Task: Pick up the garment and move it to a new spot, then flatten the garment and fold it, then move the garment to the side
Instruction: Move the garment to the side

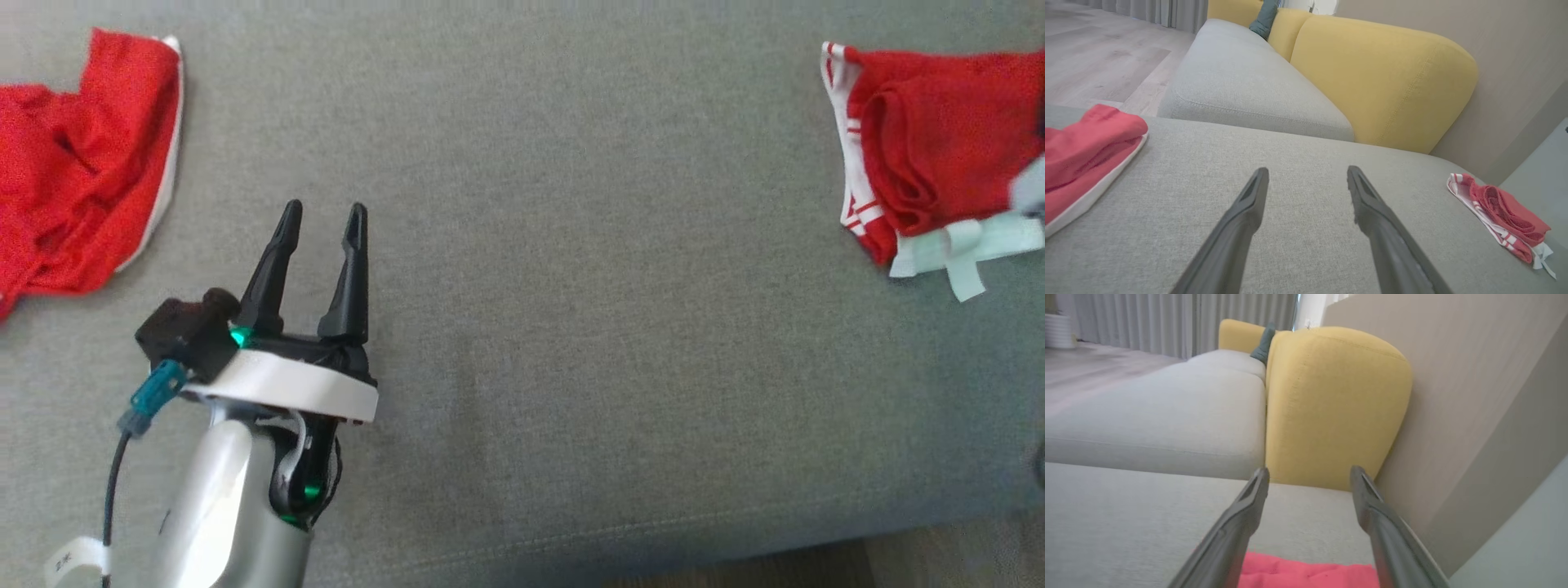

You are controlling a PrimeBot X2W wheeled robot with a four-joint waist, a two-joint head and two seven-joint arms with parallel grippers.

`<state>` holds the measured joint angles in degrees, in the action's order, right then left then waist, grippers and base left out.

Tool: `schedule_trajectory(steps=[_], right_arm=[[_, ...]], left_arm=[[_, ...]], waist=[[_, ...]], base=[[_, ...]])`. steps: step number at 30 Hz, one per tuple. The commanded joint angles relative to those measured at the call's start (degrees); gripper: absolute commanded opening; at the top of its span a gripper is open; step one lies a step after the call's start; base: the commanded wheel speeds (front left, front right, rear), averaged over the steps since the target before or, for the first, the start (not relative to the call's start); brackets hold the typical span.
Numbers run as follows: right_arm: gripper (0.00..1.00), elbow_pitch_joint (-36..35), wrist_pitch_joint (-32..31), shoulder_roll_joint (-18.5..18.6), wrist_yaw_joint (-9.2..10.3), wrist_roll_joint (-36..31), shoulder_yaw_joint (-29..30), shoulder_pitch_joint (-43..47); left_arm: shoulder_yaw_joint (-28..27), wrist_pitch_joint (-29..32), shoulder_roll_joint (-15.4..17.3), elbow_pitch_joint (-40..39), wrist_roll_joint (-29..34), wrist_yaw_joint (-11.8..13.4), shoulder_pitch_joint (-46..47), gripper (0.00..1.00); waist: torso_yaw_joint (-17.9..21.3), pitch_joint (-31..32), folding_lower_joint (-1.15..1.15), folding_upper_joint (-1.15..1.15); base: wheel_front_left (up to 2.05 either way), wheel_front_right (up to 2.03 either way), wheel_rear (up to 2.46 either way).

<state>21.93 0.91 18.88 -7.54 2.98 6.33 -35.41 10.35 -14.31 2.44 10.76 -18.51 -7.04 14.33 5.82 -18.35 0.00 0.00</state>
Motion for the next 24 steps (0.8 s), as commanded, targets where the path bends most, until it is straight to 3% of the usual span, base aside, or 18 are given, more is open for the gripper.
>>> schedule_trajectory(steps=[1,13,24], right_arm=[[1.0,-2.5,0.11,-0.12,0.05,0.33,-0.97,1.43],[1.0,-8.05,8.77,-14.41,0.05,2.25,-6.79,11.96],[1.0,-6.0,13.5,-15.98,0.05,8.78,-13.21,24.68]], left_arm=[[-1.91,-0.69,0.43,-2.11,-0.27,0.2,0.45,1.0],[-2.45,-0.69,0.43,-5.39,-1.63,2.3,-4.58,1.0],[-2.47,-0.69,0.43,-7.17,-2.41,3.67,-11.04,1.0]], waist=[[-0.34,1.6,0.0,0.0],[-3.47,11.17,0.0,0.0],[-4.44,16.71,0.0,0.0]], base=[[0.0,0.0,0.0],[0.0,0.0,0.0],[0.0,0.0,0.0]])
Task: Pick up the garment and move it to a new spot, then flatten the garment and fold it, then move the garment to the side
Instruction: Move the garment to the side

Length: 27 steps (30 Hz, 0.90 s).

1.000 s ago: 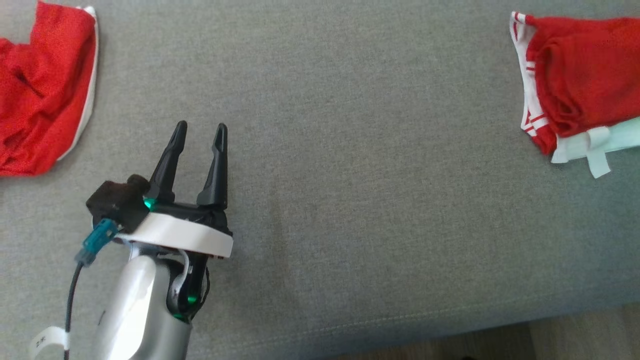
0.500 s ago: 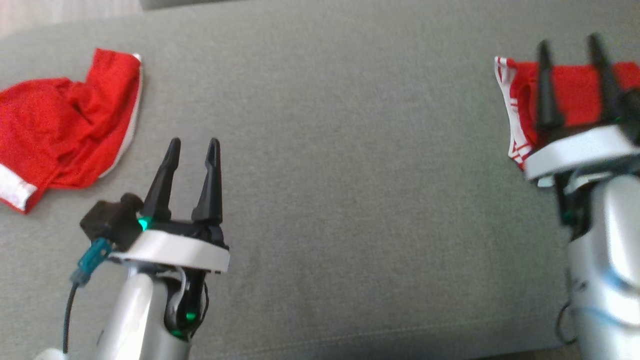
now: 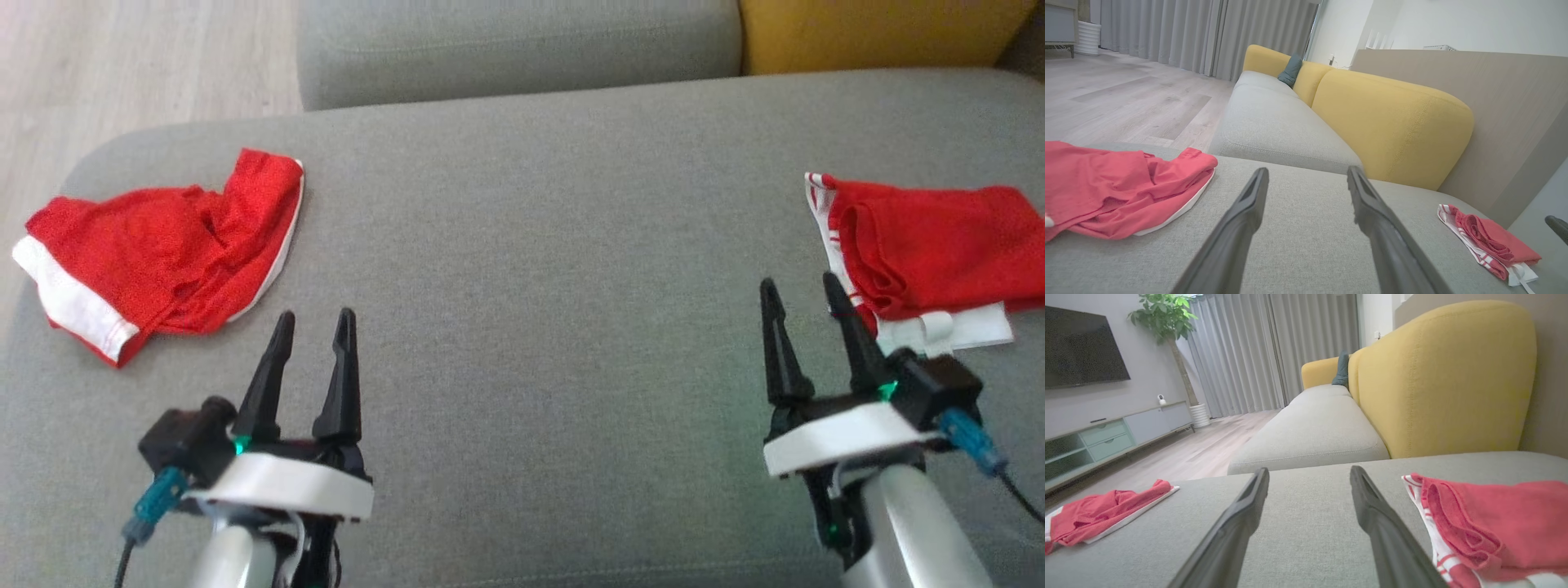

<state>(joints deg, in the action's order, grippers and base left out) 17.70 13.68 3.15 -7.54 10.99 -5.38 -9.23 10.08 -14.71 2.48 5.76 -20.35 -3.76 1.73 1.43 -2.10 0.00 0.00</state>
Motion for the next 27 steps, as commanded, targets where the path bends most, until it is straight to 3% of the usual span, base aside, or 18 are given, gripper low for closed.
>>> schedule_trajectory(steps=[1,27], right_arm=[[1.0,-1.73,0.9,-0.25,0.05,1.37,-1.74,-0.94],[1.0,-4.54,1.31,-0.27,0.05,1.37,-1.81,2.72]], left_arm=[[-2.22,-0.29,0.4,-2.24,-0.6,0.49,1.1,1.0],[-0.77,-0.29,0.4,-2.96,0.1,1.61,-1.61,1.0]], waist=[[0.02,0.71,0.0,0.0],[0.55,2.32,0.0,0.0]], base=[[0.0,0.0,0.0],[0.0,0.0,0.0]])
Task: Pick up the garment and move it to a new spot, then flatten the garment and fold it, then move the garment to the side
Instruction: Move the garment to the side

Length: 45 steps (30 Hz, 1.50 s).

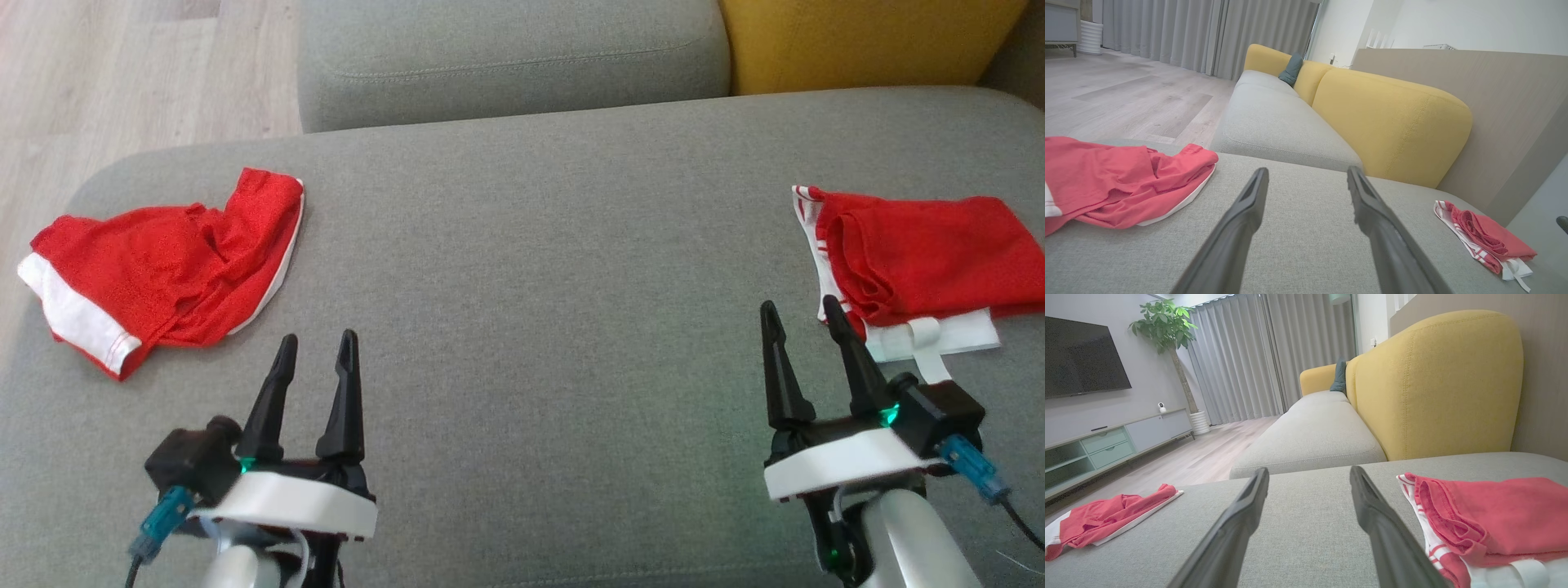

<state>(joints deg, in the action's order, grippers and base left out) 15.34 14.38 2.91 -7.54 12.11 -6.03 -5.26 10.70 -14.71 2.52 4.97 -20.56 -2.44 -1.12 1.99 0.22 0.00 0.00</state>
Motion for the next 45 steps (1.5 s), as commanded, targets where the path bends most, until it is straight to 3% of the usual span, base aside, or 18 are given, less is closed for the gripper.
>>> schedule_trajectory(steps=[1,23,32,45], right_arm=[[1.0,-2.21,0.62,-0.02,0.05,0.28,-1.16,-1.2],[1.0,-1.46,0.62,-0.03,0.05,1.67,-1.61,-0.91],[1.0,-1.21,0.62,-0.03,0.05,2.52,-3.18,-0.21],[1.0,-0.39,0.62,-0.03,0.05,4.49,-6.27,0.2]], left_arm=[[-1.37,-0.29,0.36,-2.18,0.3,0.3,1.22,1.0],[-1.1,-0.29,0.36,-1.62,0.63,0.33,1.52,1.0],[-1.98,-0.29,0.36,-1.19,1.04,0.52,1.91,1.0],[-6.25,-0.29,0.36,-0.69,2.63,-0.43,1.16,1.0]], waist=[[-0.01,0.04,0.0,0.0],[-1.35,0.06,0.0,0.0],[-7.42,0.3,0.0,0.0],[-19.66,0.45,0.0,0.0]], base=[[0.0,0.0,0.0],[0.0,0.0,0.0],[0.0,0.0,0.0],[0.0,0.0,0.0]])
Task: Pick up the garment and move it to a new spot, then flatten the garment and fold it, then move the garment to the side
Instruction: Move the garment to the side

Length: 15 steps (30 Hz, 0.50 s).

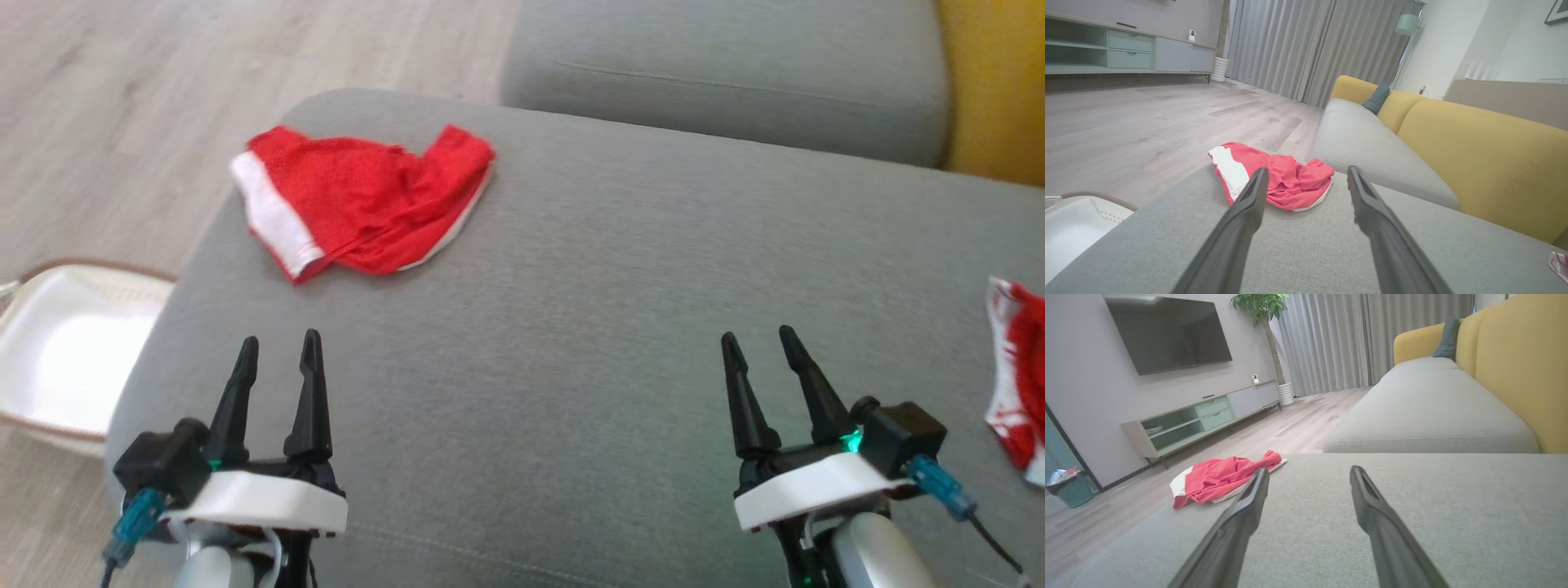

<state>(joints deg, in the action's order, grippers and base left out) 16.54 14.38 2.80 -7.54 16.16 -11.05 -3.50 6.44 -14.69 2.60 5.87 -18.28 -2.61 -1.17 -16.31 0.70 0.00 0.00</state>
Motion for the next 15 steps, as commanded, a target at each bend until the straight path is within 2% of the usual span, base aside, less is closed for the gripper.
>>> schedule_trajectory(steps=[1,8,15], right_arm=[[1.0,-1.43,0.62,0.08,0.05,0.54,-1.49,-1.55],[1.0,-0.78,0.62,0.08,0.05,0.75,-2.71,-1.52],[1.0,0.03,0.62,0.08,0.05,0.49,-3.46,-2.06]], left_arm=[[-2.12,-0.31,0.28,-1.55,0.36,-0.31,1.12,1.0],[-2.65,-0.31,0.28,-1.46,0.13,-0.27,0.79,1.0],[-3.41,-0.31,0.28,-2.08,-0.4,0.17,0.7,1.0]], waist=[[-1.96,-0.02,0.0,0.0],[-4.68,0.19,0.0,0.0],[-4.89,0.17,0.0,0.0]], base=[[0.0,0.0,0.0],[0.0,0.0,0.0],[0.0,0.0,0.0]])
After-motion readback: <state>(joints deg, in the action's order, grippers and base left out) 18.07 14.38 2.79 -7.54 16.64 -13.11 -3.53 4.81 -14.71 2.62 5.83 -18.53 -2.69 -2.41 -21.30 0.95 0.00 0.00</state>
